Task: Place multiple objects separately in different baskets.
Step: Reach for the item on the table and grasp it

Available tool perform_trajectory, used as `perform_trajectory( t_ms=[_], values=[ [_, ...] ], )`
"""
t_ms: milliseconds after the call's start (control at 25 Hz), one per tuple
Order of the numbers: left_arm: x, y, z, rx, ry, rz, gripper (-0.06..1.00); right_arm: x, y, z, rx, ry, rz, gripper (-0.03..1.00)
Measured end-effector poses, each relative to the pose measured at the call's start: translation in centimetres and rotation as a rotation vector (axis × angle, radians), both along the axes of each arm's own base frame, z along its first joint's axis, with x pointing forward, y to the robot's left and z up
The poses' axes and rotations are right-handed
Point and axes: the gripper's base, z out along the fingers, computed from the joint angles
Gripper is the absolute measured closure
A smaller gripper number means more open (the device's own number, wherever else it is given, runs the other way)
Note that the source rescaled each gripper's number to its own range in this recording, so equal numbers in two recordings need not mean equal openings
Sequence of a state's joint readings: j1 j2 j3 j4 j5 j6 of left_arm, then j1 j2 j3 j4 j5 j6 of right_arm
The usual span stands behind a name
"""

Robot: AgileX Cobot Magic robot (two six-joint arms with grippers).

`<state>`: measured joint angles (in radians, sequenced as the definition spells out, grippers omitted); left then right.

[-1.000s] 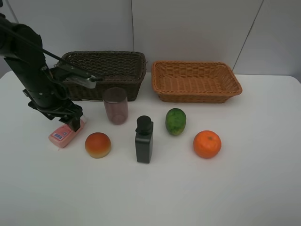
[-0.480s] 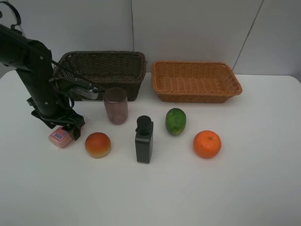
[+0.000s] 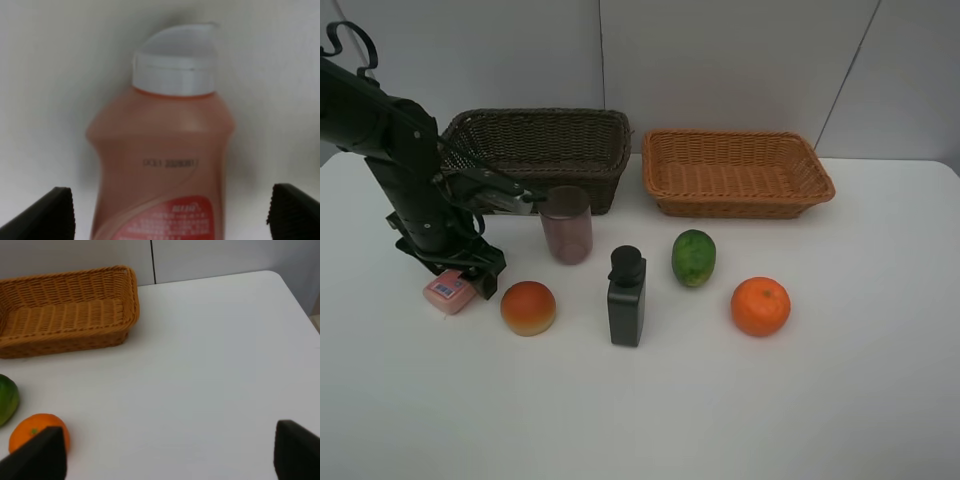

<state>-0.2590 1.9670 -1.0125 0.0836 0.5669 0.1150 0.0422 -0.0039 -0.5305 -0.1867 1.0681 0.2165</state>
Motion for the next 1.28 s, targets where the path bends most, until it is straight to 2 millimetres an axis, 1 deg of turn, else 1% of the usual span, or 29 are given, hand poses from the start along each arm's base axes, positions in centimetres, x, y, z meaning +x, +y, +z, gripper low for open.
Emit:
perform_trajectory(
  t_ms=[440,880,920,960,1040,1080,1120,1280],
  values=[
    [0.16,-0.14,-0.64,-0.010,-0.005,0.006,-0.06,0.00,0.00,0.00,0.000,0.000,0.000,0.22],
    [0.20,-0.17,-0.75,-0.013,-0.007,0.008,-0.05,0.00,0.00,0.00,0.000,0.000,0.000,0.22],
    [0.20,-0.17,-0.77,-0.013,-0.006,0.008,-0.02,0.00,0.00,0.00,0.000,0.000,0.000,0.22],
    [0.20,-0.17,-0.77,-0.013,-0.006,0.008,0.02,0.00,0.00,0.00,0.000,0.000,0.000,0.22],
    [0.18,-0.17,-0.79,-0.012,-0.004,0.009,0.16,0.00,0.00,0.00,0.000,0.000,0.000,0.22],
    [0.16,-0.16,-0.80,-0.011,-0.001,0.009,0.27,0.00,0.00,0.00,0.000,0.000,0.000,0.22],
    [0.11,-0.15,-0.80,-0.010,0.004,0.010,0.30,0.00,0.00,0.00,0.000,0.000,0.000,0.22],
    [0.00,-0.11,-0.82,-0.006,0.017,0.010,0.30,0.00,0.00,0.00,0.000,0.000,0.000,0.22]
  ],
)
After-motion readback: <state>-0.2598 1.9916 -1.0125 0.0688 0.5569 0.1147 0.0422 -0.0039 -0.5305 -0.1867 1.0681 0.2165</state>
